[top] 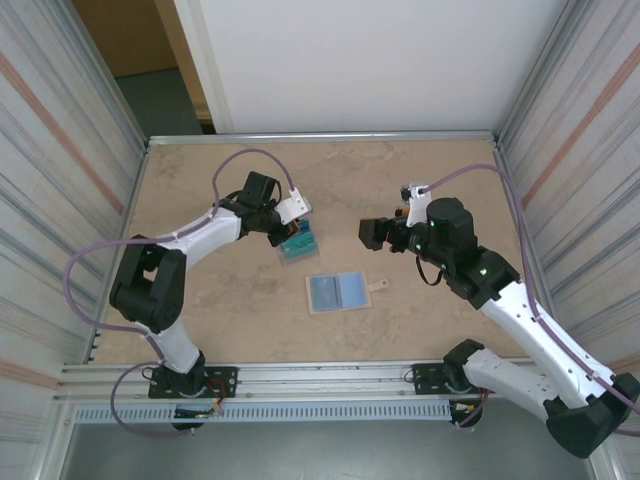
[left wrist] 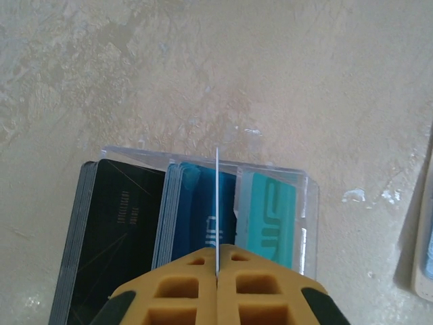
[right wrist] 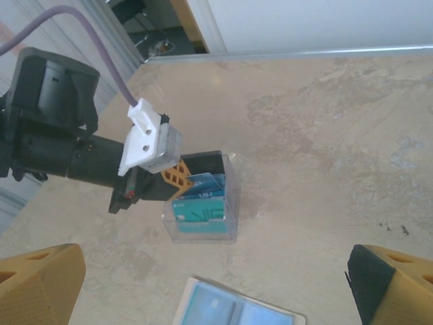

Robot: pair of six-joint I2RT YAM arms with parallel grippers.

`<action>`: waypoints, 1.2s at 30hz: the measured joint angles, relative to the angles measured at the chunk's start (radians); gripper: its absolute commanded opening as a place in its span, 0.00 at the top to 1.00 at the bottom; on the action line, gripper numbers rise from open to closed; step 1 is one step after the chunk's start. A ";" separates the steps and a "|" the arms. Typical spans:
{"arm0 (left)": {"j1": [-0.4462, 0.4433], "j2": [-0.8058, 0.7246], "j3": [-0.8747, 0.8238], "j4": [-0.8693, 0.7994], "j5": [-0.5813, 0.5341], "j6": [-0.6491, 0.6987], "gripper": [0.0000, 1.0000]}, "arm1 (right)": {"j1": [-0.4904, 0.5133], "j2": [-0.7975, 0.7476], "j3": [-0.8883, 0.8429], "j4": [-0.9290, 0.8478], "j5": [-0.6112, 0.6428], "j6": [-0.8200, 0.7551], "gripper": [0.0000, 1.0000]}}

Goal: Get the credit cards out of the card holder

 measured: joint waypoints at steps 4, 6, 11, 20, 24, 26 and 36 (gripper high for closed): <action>0.005 0.023 0.016 -0.001 0.009 0.010 1.00 | 0.000 0.002 -0.003 0.000 0.000 0.003 0.01; 0.006 0.030 0.023 -0.001 0.013 0.017 1.00 | 0.000 0.004 -0.003 0.000 0.000 0.003 0.01; 0.010 0.033 0.031 -0.004 0.013 0.032 1.00 | 0.000 0.017 -0.003 0.000 0.000 0.003 0.01; 0.018 0.050 0.043 -0.024 0.015 0.040 0.92 | 0.000 0.023 -0.003 0.001 0.000 0.003 0.01; 0.018 0.062 0.060 -0.058 0.018 0.038 0.77 | 0.000 0.024 -0.004 0.001 0.004 0.004 0.01; 0.019 0.063 0.071 -0.072 0.027 0.037 0.75 | 0.000 0.024 -0.004 0.001 0.008 0.006 0.01; 0.019 -0.002 0.077 -0.100 0.089 -0.003 0.64 | 0.000 0.062 -0.003 -0.029 0.026 0.023 0.01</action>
